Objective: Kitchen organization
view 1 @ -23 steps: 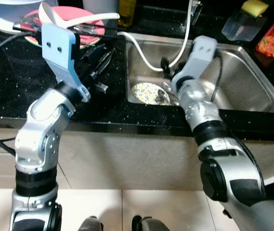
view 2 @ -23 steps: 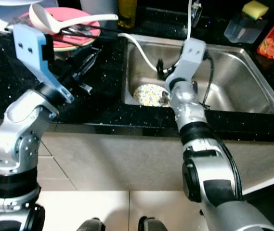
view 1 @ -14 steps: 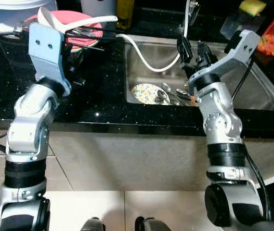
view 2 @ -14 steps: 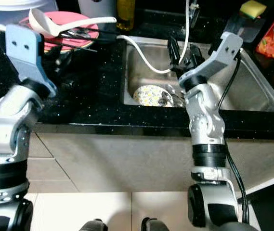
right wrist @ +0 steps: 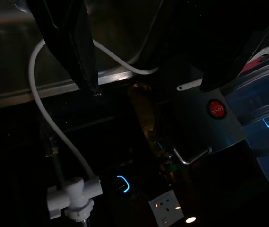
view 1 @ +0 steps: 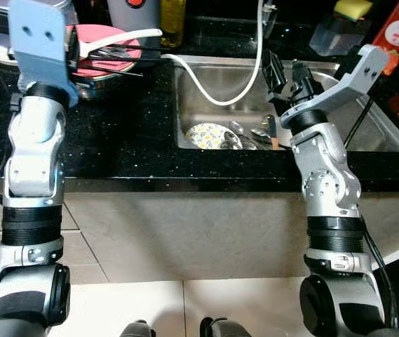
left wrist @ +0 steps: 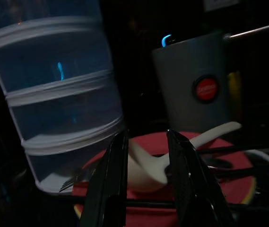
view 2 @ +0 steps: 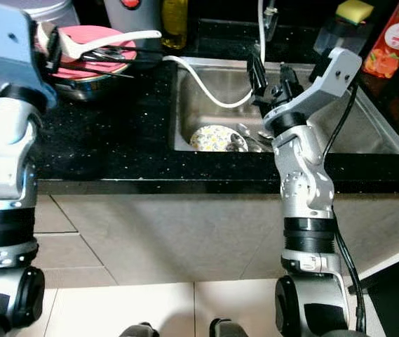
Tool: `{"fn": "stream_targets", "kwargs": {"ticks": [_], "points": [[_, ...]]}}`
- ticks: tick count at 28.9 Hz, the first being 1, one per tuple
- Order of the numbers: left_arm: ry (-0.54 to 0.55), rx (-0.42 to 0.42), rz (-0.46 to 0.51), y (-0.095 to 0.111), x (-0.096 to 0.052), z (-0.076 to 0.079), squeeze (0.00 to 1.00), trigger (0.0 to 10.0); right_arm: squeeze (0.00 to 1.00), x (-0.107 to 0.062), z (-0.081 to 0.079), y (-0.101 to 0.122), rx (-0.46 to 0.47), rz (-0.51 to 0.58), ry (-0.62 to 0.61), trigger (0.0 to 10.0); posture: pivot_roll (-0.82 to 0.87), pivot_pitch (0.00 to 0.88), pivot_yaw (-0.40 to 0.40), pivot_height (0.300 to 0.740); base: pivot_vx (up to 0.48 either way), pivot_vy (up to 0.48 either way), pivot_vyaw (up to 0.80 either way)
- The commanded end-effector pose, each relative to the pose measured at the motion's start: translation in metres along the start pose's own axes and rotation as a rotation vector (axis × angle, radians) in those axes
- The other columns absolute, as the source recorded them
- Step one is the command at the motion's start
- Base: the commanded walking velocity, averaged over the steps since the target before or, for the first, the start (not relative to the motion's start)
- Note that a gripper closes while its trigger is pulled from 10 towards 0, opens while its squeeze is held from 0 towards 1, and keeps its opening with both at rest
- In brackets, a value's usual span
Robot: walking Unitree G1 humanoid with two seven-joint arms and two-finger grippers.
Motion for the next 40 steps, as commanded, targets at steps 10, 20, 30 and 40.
{"fn": "stream_targets", "kwargs": {"ticks": [10, 20, 30, 40], "points": [[0.156, -0.09, -0.09, -0.016, 0.03, -0.021, 0.0, 10.0, 0.0, -0.004, -0.027, 0.012, -0.048, -0.016, 0.196, 10.0, 0.1, 0.067, -0.071, 0.74, 0.0, 0.0, 0.0], [0.224, -0.068, -0.134, -0.026, 0.04, -0.031, 0.0, 10.0, 0.0, -0.008, -0.037, 0.009, -0.043, -0.034, 0.246, 10.0, 0.1, 0.066, -0.068, 0.74, 0.0, 0.0, 0.0], [0.231, -0.039, -0.089, -0.017, 0.047, -0.032, 1.0, 10.0, 0.0, -0.009, -0.039, 0.01, -0.038, -0.035, 0.254, 10.0, 0.09, 0.062, -0.063, 0.74, 0.0, 0.0, 0.0], [0.207, -0.224, -0.146, -0.024, 0.058, -0.022, 0.0, 10.0, 0.0, -0.009, -0.041, 0.008, -0.033, -0.037, 0.265, 10.0, 0.09, 0.052, -0.063, 0.74, 0.0, 0.0, 0.0]]}}
Point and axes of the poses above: a point about 5 cm out from each wrist's last joint towards the gripper, its own x axis pointing out of the wrist towards the gripper, its own y axis along the axis of the wrist's last joint, z = x × y, the point moved 4 cm from there along x, pointing out of the wrist towards the gripper, and after that the axes turned 1 degree about x, right-handed, at the moved point
